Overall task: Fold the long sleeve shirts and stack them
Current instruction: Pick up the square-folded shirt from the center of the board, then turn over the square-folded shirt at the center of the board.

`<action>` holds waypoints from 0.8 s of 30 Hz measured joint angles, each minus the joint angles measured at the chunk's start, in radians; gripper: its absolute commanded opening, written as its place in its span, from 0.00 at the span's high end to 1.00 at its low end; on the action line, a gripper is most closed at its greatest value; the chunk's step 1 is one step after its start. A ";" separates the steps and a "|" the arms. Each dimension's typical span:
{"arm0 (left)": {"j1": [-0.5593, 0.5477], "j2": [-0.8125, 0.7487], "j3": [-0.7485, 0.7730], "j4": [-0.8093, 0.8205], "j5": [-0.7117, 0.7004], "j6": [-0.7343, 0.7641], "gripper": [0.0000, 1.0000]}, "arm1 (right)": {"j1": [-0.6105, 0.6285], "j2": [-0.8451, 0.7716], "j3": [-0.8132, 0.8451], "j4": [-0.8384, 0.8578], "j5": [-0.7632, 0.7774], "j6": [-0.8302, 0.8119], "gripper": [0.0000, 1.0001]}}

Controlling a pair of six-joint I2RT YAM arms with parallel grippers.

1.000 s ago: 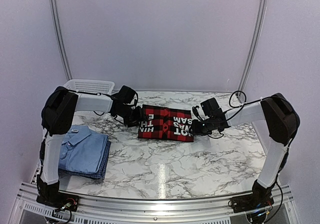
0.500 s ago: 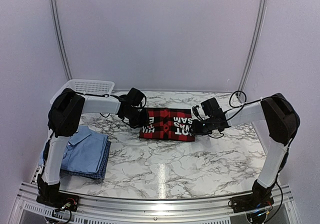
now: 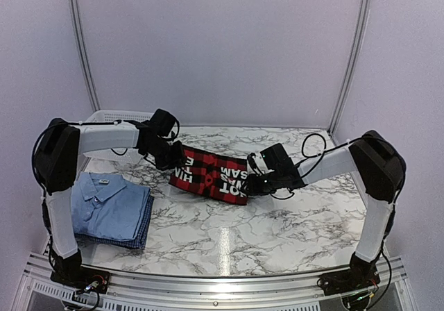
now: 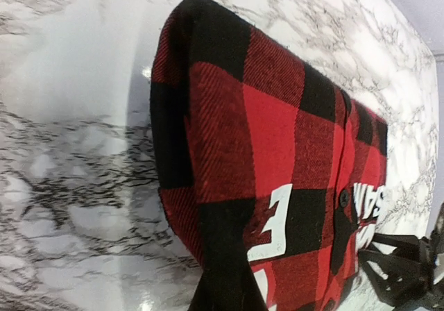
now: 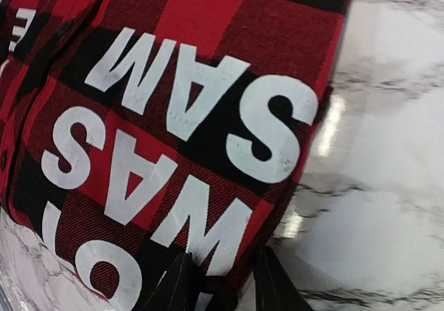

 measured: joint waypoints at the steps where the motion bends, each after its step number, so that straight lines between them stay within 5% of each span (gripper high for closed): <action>1: 0.015 -0.024 -0.008 -0.013 0.000 0.013 1.00 | 0.023 0.017 0.012 0.010 -0.007 0.012 0.72; 10: 0.130 -0.218 0.000 -0.153 -0.019 0.136 1.00 | 0.232 0.317 0.332 0.177 -0.088 0.161 0.70; 16: 0.167 -0.229 0.047 -0.216 -0.003 0.200 1.00 | 0.238 0.341 0.359 0.199 -0.113 0.198 0.65; 24: 0.174 -0.227 0.094 -0.248 0.034 0.243 1.00 | 0.140 0.277 0.315 0.169 -0.109 0.210 0.84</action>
